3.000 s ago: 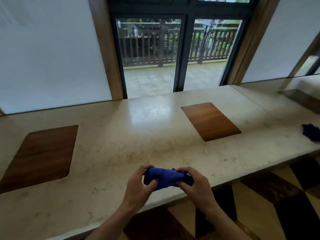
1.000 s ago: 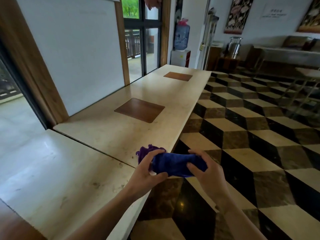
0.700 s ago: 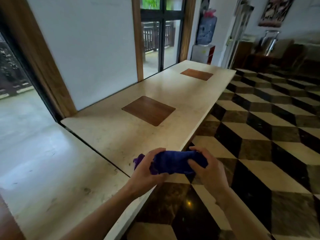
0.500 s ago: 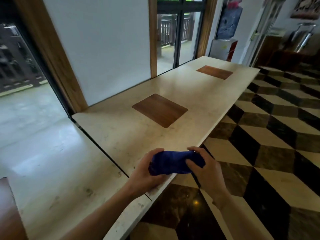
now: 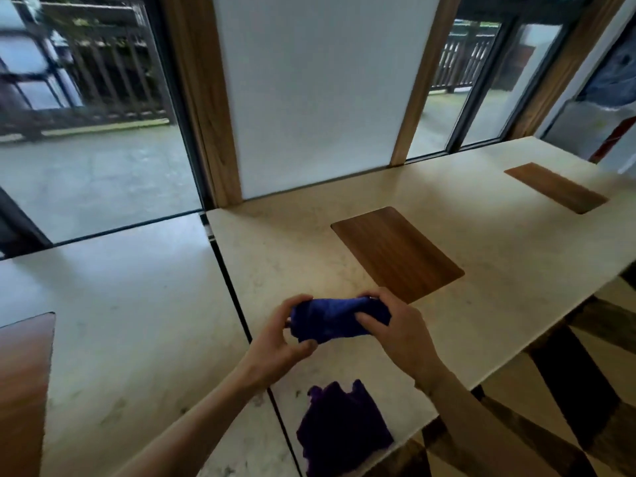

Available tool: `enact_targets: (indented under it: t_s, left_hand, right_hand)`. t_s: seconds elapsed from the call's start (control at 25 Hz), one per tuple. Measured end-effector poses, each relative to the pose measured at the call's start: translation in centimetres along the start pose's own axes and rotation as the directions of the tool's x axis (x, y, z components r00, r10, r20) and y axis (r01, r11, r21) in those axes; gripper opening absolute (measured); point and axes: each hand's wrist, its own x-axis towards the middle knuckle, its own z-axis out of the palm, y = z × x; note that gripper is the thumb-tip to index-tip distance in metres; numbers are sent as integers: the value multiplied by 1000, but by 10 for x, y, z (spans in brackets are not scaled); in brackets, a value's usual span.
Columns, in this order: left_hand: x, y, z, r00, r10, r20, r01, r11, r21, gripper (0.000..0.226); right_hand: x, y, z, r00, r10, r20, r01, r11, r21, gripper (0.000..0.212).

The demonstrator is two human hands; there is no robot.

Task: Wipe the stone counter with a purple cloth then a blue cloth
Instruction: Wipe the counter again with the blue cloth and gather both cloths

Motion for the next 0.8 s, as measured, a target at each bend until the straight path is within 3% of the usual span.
enact_targets:
  t_s: [0.28,0.44,0.64,0.72,0.8]
  left_hand:
    - [10,-40,-20,969,-105,-223,151,968,201,65]
    - [6,-60,-1,938,-153,-311,262,901,346,62]
    - [-13,-90,43,922,-265,-283,385,710,590,61]
    - [-22,-103,66,897,-365,-252,437,638,633,58]
    - [-30,-101,81,870,-426,-248,481,626,614,55]
  right_hand:
    - [82,22,50,955,-136,266,160,985,-71,22]
    - [99,47,69,902,-181,393,240,965,-109,16]
    - [80,95,82,800,-281,530,474,838,-271,18]
    - [66,115,88,724,-240,646,547,770,-328,18]
    - [55,128,91,699,-204,686,550,766,-332,21]
